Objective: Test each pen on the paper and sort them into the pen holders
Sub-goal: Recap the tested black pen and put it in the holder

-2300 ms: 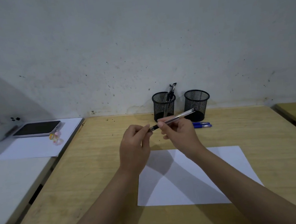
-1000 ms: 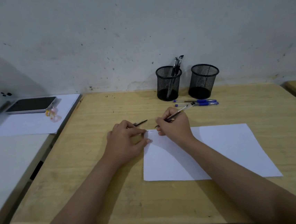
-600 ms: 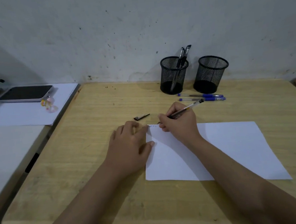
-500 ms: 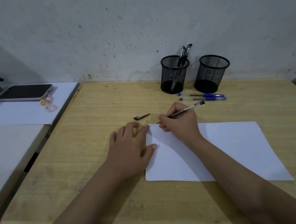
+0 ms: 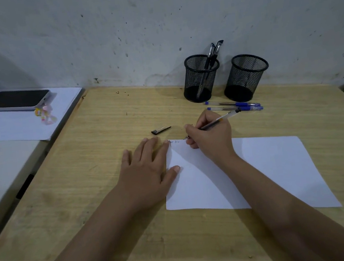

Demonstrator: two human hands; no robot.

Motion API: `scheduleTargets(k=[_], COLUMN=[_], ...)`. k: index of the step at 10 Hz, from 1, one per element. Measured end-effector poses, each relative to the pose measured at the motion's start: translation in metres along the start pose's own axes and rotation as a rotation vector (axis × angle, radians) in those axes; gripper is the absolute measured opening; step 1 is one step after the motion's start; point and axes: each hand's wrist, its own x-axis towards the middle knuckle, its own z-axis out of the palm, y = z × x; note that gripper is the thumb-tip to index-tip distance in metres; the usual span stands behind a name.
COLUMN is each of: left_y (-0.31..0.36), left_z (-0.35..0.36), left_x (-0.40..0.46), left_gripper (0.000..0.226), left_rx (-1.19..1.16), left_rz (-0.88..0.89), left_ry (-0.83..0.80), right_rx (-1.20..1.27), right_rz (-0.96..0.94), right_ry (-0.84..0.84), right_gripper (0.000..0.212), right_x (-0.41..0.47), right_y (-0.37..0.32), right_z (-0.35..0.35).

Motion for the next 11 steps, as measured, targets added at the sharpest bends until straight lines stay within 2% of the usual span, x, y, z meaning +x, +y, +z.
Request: scheduleTargets(k=[3,11], left_y=[0.0003,0.0023], left_z=[-0.0006,-0.0039], left_x=[0.0009,0.0012], left_gripper=[0.081,0.081], left_rx=[0.006,-0.001], left_rz=[0.002,0.001], left_ry=[0.013,0.007], right_rx=[0.018,-0.026], right_rz=[-0.008,-0.021], right_ry=[-0.066,-0.039], right_gripper=[0.028,0.026], right_x=[0.0027,0.005], right_y=[0.0012,0.0021], right_z=[0.004,0.0063])
